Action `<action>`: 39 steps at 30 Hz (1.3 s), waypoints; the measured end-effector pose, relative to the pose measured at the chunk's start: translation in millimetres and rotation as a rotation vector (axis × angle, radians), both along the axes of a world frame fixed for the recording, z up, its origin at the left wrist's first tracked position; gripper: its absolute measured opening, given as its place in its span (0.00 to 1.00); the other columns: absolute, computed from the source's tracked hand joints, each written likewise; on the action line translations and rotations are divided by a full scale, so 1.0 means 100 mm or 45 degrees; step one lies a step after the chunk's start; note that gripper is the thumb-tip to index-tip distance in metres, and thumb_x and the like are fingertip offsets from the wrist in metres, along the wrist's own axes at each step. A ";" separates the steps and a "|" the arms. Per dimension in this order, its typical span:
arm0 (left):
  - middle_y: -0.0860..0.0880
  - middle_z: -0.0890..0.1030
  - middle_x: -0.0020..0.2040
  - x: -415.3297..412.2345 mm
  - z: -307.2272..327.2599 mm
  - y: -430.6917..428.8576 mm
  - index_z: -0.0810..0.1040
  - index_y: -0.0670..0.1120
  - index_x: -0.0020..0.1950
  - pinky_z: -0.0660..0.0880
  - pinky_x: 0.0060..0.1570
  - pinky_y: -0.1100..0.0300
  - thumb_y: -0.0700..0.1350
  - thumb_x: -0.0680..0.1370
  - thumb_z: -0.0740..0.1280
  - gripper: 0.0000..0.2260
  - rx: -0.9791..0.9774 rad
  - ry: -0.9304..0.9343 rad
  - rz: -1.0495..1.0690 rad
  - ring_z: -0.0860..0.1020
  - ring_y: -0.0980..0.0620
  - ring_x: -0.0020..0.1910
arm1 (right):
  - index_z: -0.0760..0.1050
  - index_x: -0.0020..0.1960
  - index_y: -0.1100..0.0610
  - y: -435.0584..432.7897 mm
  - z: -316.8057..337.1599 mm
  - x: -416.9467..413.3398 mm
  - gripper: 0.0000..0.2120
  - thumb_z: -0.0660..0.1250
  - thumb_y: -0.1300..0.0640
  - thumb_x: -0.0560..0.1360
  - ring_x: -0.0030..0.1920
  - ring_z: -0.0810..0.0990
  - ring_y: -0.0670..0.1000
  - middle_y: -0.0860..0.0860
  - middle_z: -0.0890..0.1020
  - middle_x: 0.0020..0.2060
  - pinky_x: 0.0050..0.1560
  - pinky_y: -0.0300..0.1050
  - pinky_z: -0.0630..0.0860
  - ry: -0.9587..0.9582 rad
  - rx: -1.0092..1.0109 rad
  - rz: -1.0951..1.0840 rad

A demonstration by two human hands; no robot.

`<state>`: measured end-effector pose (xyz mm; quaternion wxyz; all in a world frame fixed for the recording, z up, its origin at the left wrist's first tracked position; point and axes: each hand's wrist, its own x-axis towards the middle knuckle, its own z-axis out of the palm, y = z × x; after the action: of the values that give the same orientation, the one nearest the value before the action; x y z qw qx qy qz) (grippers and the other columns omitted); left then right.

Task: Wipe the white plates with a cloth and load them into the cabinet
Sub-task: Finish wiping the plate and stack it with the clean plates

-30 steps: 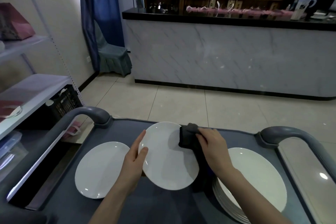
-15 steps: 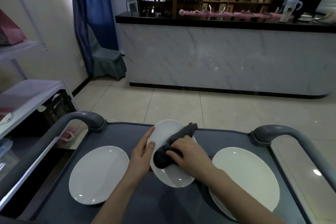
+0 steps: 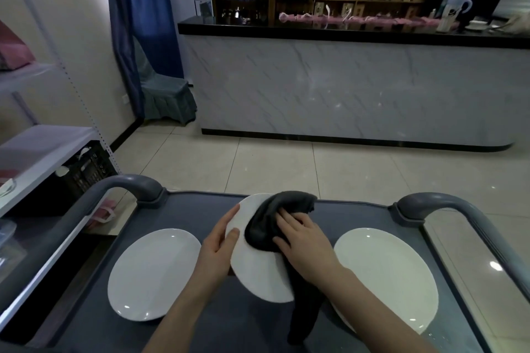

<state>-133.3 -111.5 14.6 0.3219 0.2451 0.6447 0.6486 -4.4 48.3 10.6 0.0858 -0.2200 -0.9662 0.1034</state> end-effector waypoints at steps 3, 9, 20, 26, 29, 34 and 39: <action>0.61 0.80 0.59 -0.01 -0.04 -0.03 0.73 0.68 0.65 0.80 0.36 0.54 0.46 0.83 0.59 0.18 0.021 -0.069 0.137 0.82 0.55 0.53 | 0.68 0.72 0.50 0.01 -0.13 0.14 0.20 0.53 0.46 0.83 0.62 0.69 0.51 0.43 0.71 0.71 0.62 0.45 0.70 -0.093 0.042 0.046; 0.57 0.79 0.59 -0.05 -0.08 -0.06 0.75 0.67 0.60 0.81 0.36 0.55 0.45 0.83 0.58 0.17 -0.106 0.118 0.115 0.80 0.54 0.51 | 0.79 0.54 0.53 -0.03 -0.08 0.16 0.13 0.59 0.48 0.82 0.51 0.78 0.51 0.49 0.81 0.48 0.49 0.44 0.70 0.207 -0.211 -0.216; 0.62 0.79 0.56 -0.10 -0.02 -0.08 0.72 0.66 0.66 0.78 0.56 0.41 0.47 0.83 0.59 0.16 -0.156 0.348 -0.005 0.78 0.41 0.53 | 0.79 0.40 0.63 0.11 0.44 0.01 0.09 0.74 0.58 0.74 0.27 0.76 0.60 0.55 0.78 0.34 0.26 0.50 0.73 0.750 0.156 -0.485; 0.60 0.81 0.56 -0.04 0.07 0.10 0.72 0.69 0.66 0.79 0.56 0.44 0.45 0.83 0.59 0.19 -0.117 0.375 -0.036 0.80 0.54 0.53 | 0.79 0.46 0.61 -0.17 0.30 -0.14 0.05 0.71 0.58 0.76 0.40 0.79 0.53 0.52 0.80 0.42 0.42 0.44 0.75 0.756 -0.187 -0.179; 0.62 0.80 0.60 -0.02 0.09 0.15 0.72 0.68 0.68 0.76 0.60 0.52 0.43 0.83 0.59 0.20 -0.086 0.381 -0.061 0.79 0.59 0.57 | 0.81 0.53 0.60 -0.30 0.20 -0.14 0.08 0.68 0.57 0.77 0.47 0.80 0.52 0.53 0.82 0.47 0.51 0.49 0.78 0.588 -0.301 0.080; 0.61 0.82 0.56 -0.05 0.08 0.13 0.73 0.66 0.67 0.76 0.58 0.60 0.43 0.83 0.60 0.20 -0.073 0.365 -0.035 0.80 0.57 0.56 | 0.83 0.50 0.56 -0.20 0.23 -0.02 0.07 0.72 0.59 0.72 0.52 0.78 0.53 0.54 0.77 0.55 0.53 0.45 0.76 0.572 -0.095 0.199; 0.63 0.79 0.63 -0.01 0.10 0.11 0.74 0.64 0.68 0.76 0.59 0.62 0.41 0.83 0.61 0.20 -0.006 0.337 -0.080 0.78 0.62 0.61 | 0.74 0.55 0.52 -0.23 0.23 -0.08 0.10 0.67 0.58 0.74 0.51 0.75 0.51 0.46 0.78 0.52 0.52 0.49 0.74 0.365 -0.270 0.004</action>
<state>-133.8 -100.5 24.1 0.2546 0.3478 0.6752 0.5986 -12.4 25.6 33.6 0.1989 -0.2091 -0.9281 0.2353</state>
